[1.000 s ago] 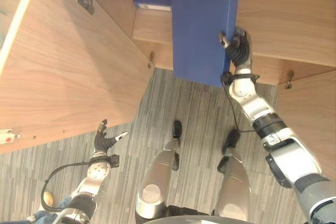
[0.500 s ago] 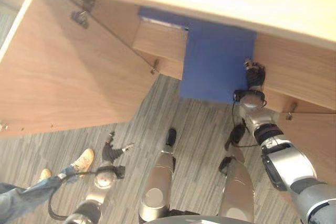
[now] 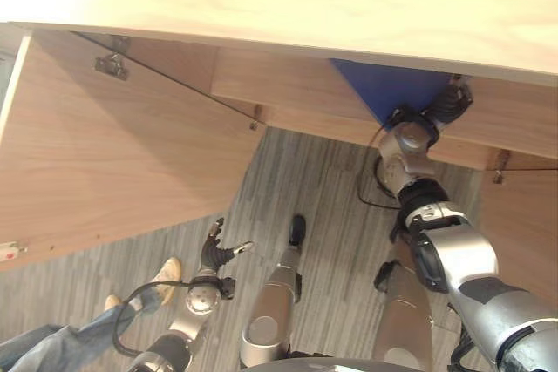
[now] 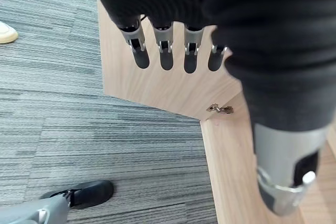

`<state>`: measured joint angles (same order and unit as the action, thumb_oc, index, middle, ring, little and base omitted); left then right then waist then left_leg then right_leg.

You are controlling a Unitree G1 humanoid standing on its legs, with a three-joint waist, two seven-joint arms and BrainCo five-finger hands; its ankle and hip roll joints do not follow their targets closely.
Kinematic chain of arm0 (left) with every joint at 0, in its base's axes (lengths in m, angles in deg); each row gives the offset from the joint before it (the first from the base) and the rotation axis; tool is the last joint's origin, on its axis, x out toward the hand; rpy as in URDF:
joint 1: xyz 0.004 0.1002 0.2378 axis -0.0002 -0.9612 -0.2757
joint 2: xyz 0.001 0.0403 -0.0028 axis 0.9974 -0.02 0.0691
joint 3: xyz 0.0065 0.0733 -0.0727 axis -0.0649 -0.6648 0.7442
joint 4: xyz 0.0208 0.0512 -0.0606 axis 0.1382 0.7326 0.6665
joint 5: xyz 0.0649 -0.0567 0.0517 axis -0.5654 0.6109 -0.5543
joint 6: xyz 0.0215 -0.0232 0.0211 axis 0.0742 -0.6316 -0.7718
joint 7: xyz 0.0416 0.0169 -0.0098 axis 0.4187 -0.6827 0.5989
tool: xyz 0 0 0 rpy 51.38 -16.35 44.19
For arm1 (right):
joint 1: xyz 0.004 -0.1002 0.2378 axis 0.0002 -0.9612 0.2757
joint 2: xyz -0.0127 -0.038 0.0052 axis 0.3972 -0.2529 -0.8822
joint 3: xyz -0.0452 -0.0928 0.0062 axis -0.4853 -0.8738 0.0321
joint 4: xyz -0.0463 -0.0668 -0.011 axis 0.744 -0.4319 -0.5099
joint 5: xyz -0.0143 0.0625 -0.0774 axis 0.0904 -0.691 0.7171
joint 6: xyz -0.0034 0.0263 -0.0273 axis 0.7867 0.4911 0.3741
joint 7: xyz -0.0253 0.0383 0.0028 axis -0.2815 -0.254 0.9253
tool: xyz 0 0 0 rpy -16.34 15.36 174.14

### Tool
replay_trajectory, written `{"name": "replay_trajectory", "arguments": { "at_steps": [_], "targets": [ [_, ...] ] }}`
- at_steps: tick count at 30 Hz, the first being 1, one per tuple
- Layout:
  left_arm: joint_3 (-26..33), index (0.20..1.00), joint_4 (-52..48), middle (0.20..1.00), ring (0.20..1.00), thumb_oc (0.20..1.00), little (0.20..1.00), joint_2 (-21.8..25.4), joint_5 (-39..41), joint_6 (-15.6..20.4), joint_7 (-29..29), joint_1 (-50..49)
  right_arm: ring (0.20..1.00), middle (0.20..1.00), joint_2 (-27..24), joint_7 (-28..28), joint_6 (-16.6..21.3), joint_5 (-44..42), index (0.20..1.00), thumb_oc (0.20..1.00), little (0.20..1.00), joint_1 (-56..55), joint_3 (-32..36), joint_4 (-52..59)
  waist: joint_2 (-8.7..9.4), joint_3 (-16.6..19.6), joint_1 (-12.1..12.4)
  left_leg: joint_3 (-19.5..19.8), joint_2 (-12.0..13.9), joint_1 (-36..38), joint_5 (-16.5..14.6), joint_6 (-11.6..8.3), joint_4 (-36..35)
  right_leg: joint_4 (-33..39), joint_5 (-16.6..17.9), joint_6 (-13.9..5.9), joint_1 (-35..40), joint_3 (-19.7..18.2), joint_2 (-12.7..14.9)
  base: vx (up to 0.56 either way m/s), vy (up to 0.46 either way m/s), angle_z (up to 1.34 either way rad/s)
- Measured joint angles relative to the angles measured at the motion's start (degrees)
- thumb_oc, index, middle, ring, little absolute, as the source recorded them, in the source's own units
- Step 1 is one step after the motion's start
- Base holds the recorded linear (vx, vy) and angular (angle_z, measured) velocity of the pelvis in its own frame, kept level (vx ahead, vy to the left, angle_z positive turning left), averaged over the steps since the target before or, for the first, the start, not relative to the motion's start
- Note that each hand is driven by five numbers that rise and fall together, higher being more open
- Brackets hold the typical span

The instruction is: Put the empty folder in the office cabinet

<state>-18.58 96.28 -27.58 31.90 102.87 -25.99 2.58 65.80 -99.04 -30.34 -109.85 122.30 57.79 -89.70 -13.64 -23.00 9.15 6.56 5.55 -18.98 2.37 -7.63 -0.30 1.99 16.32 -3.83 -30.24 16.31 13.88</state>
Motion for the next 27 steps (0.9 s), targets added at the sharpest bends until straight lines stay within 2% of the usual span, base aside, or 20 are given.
{"name": "replay_trajectory", "arguments": {
  "at_steps": [4,7,10,14,17,19,27],
  "targets": [
    [-2.1,1.000,0.7,1.000,1.000,1.000,1.000,0.0,-1.4,-0.1,1.0,0.9,0.200,0.200,2.1,-2.8,4.0,-4.6,0.200,0.200,0.200,0.8,1.0,-0.1,-0.18,0.1,0.3,0.0,-0.8,-0.2,0.0,0.01,0.2,0.1,0.5,0.06,0.1,0.0,0.5,-0.03,0.016,0.05],
    [-3.2,1.000,1.9,1.000,1.000,1.000,1.000,0.0,-2.8,-0.1,1.9,1.4,0.200,0.200,2.3,-3.2,6.1,-4.8,0.200,0.200,0.200,1.0,0.8,-0.1,-0.15,0.1,0.8,0.2,-1.2,-0.6,0.0,0.03,0.8,0.0,0.8,-0.15,0.2,0.2,1.0,-0.03,0.016,0.08],
    [-3.2,1.000,2.3,1.000,1.000,1.000,1.000,0.0,-2.9,-0.1,2.1,1.4,0.200,0.200,2.5,-2.9,6.1,-5.2,0.200,0.200,0.200,1.1,0.8,-0.1,-0.13,0.1,1.0,0.3,-1.7,-0.7,0.0,0.03,1.0,0.0,0.9,-0.28,0.2,0.3,1.5,-0.05,0.011,0.07],
    [-3.3,1.000,2.4,1.000,1.000,1.000,1.000,0.7,-4.0,0.1,2.3,2.0,0.200,0.200,1.8,-2.6,6.9,-9.1,0.200,0.200,0.200,6.0,2.3,-6.6,-0.12,0.2,0.9,1.3,-3.3,-2.4,-0.2,0.38,3.3,0.0,1.2,-0.66,0.2,0.5,3.0,-0.03,0.007,0.19],
    [-3.5,1.000,2.5,1.000,1.000,1.000,1.000,0.7,-4.0,0.1,2.3,2.0,0.200,0.200,-0.1,-2.5,6.8,-10.3,0.200,0.200,0.200,8.8,3.9,-8.0,-0.03,0.2,1.2,2.1,-4.3,-3.7,-0.2,0.43,4.5,0.0,1.0,-0.87,0.2,0.4,4.0,0.00,-0.006,0.18],
    [-3.6,1.000,2.4,1.000,1.000,1.000,1.000,0.6,-4.0,0.3,2.3,1.9,0.200,0.200,-2.8,-1.7,5.8,-11.5,0.200,0.200,0.200,13.4,3.8,-15.1,-0.14,0.6,2.2,2.2,-4.9,-4.8,-0.5,0.94,5.3,0.0,1.2,-1.18,-0.7,-0.2,4.4,0.02,-0.012,0.08],
    [-3.8,1.000,2.2,1.000,1.000,1.000,1.000,0.6,-3.9,0.4,2.1,1.6,0.200,0.200,-8.1,-0.7,4.3,-14.7,0.200,0.200,0.200,16.3,3.3,-18.6,-0.57,2.5,3.0,2.1,-4.8,-6.2,0.1,0.97,5.0,0.2,1.6,-1.52,-2.0,-0.7,4.3,0.02,-0.020,0.00]
  ]
}}
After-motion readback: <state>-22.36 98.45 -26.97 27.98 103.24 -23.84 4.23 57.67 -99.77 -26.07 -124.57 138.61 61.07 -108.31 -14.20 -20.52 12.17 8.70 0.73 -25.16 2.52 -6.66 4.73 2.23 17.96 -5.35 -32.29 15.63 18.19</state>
